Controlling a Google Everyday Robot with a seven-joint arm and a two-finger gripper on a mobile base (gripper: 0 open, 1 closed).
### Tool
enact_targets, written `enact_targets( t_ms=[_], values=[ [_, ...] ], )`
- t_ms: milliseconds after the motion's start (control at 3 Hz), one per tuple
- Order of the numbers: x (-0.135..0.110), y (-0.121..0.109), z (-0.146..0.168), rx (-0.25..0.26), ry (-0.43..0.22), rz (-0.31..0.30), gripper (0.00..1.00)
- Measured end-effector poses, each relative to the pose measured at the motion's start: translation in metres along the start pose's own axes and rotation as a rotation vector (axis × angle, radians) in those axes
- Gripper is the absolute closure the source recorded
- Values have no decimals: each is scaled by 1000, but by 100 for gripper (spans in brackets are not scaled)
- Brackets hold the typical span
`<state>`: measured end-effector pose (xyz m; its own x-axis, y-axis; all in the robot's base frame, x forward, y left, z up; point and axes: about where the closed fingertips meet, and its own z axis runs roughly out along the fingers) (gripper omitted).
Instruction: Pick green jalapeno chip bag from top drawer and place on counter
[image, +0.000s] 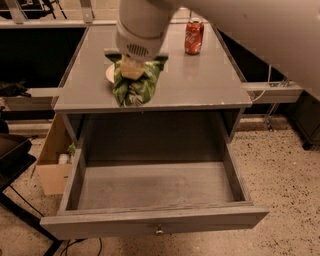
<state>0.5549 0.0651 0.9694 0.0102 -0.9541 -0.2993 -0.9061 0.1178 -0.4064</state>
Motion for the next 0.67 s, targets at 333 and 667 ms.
enact_targets(
  t_ms=[333, 667],
  values=[
    [-37, -45, -11, 22, -2, -32, 100],
    [-83, -100, -10, 84, -97, 9, 100]
  ],
)
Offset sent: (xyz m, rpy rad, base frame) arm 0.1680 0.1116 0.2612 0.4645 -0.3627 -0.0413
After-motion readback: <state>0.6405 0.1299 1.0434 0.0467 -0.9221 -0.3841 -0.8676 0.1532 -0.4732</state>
